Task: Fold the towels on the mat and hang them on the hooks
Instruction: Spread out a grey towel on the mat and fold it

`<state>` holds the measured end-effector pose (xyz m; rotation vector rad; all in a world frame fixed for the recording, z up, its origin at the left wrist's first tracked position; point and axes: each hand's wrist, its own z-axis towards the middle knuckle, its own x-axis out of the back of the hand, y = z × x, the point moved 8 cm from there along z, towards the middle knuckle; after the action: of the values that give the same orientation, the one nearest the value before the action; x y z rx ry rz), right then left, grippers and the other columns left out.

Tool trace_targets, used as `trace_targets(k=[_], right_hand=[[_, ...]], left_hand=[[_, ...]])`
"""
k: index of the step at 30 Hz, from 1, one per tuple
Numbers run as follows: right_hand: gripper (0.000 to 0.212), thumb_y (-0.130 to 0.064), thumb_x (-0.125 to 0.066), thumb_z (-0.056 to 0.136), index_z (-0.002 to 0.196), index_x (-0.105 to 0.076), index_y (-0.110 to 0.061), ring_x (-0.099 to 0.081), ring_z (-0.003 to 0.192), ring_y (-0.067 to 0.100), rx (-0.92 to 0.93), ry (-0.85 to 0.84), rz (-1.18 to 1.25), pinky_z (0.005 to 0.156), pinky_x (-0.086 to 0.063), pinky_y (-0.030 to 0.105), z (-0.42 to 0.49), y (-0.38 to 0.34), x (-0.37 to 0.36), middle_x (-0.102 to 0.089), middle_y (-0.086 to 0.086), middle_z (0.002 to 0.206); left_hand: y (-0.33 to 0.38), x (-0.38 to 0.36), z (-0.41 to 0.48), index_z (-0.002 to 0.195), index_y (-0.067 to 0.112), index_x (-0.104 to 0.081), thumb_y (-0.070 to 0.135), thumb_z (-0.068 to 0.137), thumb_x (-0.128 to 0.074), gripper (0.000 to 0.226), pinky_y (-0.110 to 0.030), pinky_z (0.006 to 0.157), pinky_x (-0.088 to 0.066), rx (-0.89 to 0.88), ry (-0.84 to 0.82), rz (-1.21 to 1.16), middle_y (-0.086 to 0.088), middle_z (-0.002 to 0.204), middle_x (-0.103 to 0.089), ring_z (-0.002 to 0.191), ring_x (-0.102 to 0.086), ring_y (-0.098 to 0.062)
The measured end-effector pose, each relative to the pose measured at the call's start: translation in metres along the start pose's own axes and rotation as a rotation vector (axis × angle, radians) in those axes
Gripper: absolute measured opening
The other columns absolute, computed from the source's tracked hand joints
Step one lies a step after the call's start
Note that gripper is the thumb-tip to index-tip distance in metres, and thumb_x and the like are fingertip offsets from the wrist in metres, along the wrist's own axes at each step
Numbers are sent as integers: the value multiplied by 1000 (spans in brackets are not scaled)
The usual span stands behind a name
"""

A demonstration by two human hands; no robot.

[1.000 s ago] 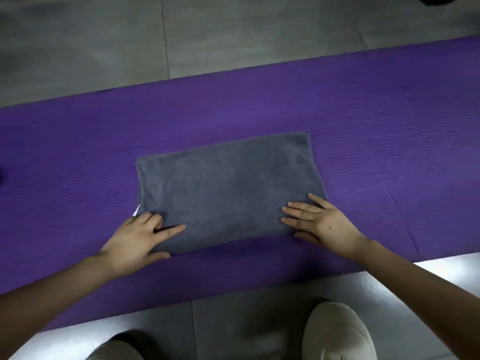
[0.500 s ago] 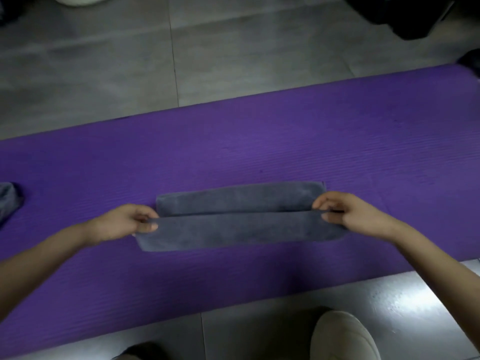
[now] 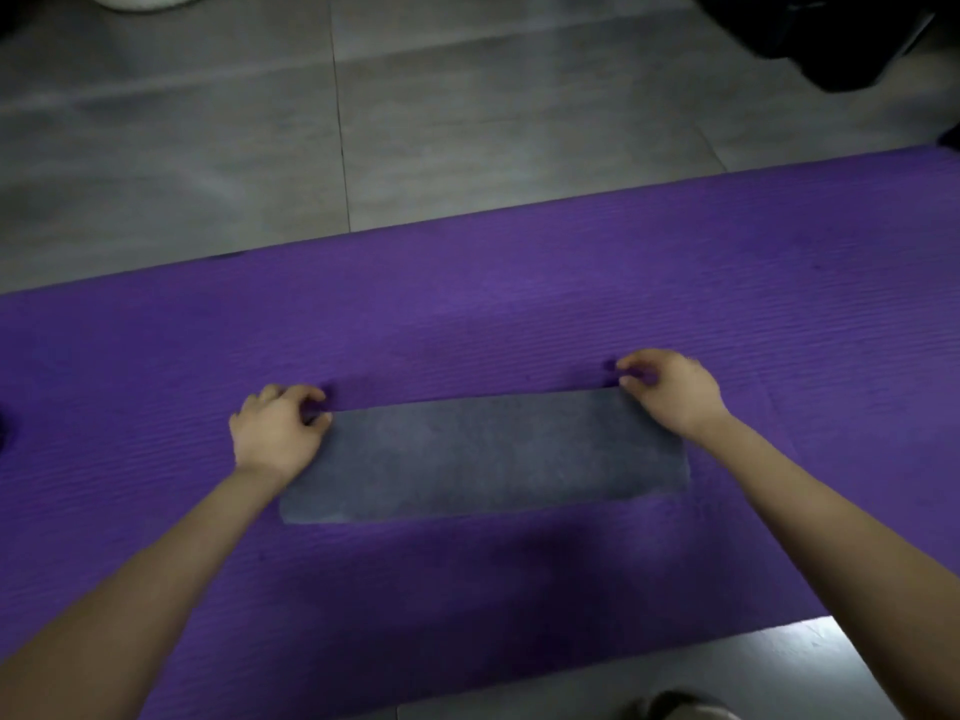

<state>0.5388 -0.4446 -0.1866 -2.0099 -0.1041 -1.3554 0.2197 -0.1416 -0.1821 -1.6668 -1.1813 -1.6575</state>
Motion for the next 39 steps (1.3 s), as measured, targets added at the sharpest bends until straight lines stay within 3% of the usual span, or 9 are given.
trace_targets(k=[3,7,15,21,26,31,34,36,39], right_hand=[[30,-30,-48,88,105,-69,-17,-59,101,33,418,420,-274,88,-42,44,-49,-49,14,-66,9,110],[44,-46,-33,97,129,-56,-25,-41,132,24,779,145,-372,107,-26,58,-101,-65,-54,-48,5,141],[66,-60,-42,88,145,-31,-29,-25,142,28,828,-52,-528,109,-19,63,-101,-36,-86,-29,8,153],[33,-39,-47,87,101,-71,-20,-66,98,25,956,124,-356,90,-51,41,-103,-57,-54,-70,4,107],[31,-42,-51,81,88,-72,-21,-68,78,21,845,-53,-234,74,-54,34,-81,-97,-25,-72,-3,84],[45,-49,-38,83,110,-65,-25,-55,111,22,680,-217,-491,106,-27,41,-48,-119,0,-66,-3,113],[32,-39,-51,79,98,-70,-21,-60,98,30,650,250,-473,104,-29,54,-47,-132,46,-67,4,103],[27,-34,-53,83,97,-68,-17,-61,86,30,525,575,-229,89,-40,43,-72,-125,76,-66,5,95],[31,-43,-56,88,106,-60,-18,-59,73,24,178,530,114,68,-43,34,-100,-93,71,-61,-2,77]], left_hand=[[58,20,-36,99,13,-68,24,79,-51,29,-42,82,-38,-392,285,80,-14,102,-63,93,-57,-36],[122,-27,-97,127,20,-56,35,95,-36,41,-48,108,-27,-828,72,66,-5,138,-50,128,-44,-28],[120,-86,-100,144,27,-29,49,98,-15,52,-59,110,-12,-773,-158,200,-2,151,-31,142,-17,-22],[148,-61,-128,125,16,-57,46,88,-45,49,-43,107,-30,-878,8,2,-9,127,-56,120,-47,-24],[167,-56,-122,121,12,-50,42,78,-51,52,-34,78,-54,-758,-21,-1,-7,106,-64,92,-62,-25],[175,-19,-91,116,15,-57,48,80,-47,50,-33,75,-50,-557,-274,-336,-6,98,-69,90,-65,-26],[184,2,-78,103,16,-59,42,79,-59,36,-31,77,-46,-453,-549,-642,0,90,-64,82,-59,-14],[187,15,-78,98,9,-59,24,87,-63,20,-28,68,-46,-312,-662,-845,-5,84,-62,75,-57,-14],[189,30,-76,96,6,-58,14,89,-59,10,-25,63,-50,-87,-656,-1102,-8,82,-63,71,-60,-17]])
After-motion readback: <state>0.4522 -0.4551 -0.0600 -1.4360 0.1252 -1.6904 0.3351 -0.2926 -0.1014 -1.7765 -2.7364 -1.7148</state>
